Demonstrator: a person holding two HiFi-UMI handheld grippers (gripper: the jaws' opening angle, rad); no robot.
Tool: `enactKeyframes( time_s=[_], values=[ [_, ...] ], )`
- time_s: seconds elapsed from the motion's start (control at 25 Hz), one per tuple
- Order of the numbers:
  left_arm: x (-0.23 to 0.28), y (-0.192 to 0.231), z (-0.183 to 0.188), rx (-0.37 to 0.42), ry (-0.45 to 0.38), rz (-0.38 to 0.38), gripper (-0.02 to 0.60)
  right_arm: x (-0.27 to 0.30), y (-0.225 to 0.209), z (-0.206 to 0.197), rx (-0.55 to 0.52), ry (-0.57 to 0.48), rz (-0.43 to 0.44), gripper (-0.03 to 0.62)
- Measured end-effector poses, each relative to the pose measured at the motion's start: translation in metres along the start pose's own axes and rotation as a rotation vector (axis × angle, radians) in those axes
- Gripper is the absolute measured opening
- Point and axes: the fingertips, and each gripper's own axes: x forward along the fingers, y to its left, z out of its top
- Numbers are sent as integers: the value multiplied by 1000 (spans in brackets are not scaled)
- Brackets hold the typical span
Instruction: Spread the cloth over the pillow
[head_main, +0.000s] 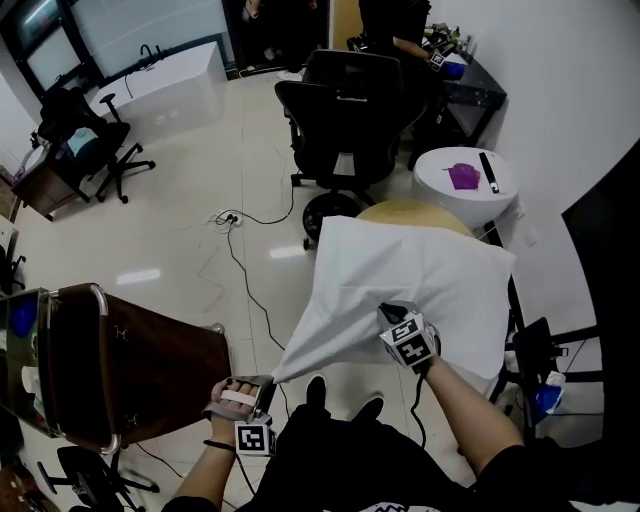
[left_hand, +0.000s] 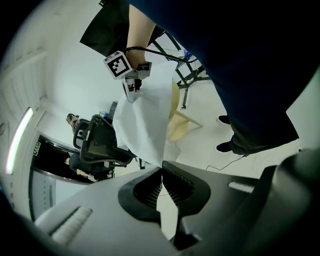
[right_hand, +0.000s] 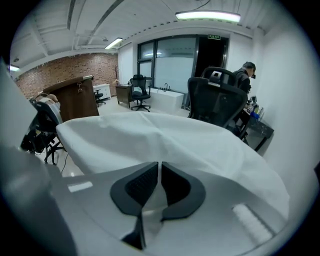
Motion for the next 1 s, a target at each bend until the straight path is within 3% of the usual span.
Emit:
enactKeyframes(
  time_s=[0.28, 0.44, 0.64, 0.76, 1.0],
  values=[
    [30, -33, -6, -81, 13, -55, 0, 8, 4, -3, -16, 24, 16, 28],
    [34, -44, -3, -119, -13, -137, 0, 6, 6, -3, -10, 30, 20, 28],
    [34, -33, -1, -247, -78, -192, 2, -7, 10, 12, -25, -8, 25, 28],
    [32, -30, -9, -301, -103, -239, 35, -16, 15, 29, -50, -50, 25, 29],
    [31, -11, -56, -258, -64, -213, 41, -28, 30, 63, -68, -116, 24, 29]
  ],
)
